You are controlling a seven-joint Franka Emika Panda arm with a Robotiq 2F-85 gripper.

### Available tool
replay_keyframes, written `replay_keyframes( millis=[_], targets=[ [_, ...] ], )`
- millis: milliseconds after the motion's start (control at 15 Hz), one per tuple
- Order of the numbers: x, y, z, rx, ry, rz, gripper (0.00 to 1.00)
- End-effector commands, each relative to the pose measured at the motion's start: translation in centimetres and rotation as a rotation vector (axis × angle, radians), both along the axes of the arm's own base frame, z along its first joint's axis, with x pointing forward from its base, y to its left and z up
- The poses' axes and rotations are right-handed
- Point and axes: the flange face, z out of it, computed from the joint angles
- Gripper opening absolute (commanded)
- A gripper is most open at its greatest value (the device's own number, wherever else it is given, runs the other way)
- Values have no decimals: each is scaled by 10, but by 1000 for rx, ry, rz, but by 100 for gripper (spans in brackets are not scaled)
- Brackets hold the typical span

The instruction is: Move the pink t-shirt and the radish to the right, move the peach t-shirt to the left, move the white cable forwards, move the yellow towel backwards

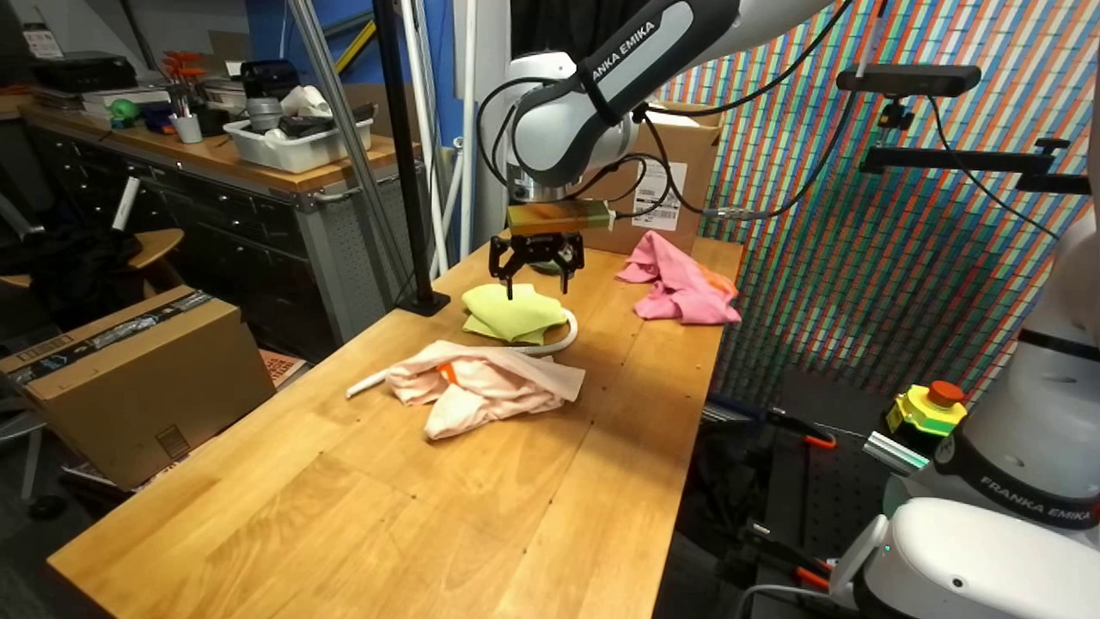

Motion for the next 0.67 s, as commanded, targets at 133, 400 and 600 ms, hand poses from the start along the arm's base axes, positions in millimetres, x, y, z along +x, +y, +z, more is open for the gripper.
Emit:
replay_keyframes(
  millis=[133,400,600],
  targets=[
    [-8,42,5,27,47,307,100],
    [-11,83,5,55,65,521,100],
    [-20,119,2,81,80,683,100]
  ],
)
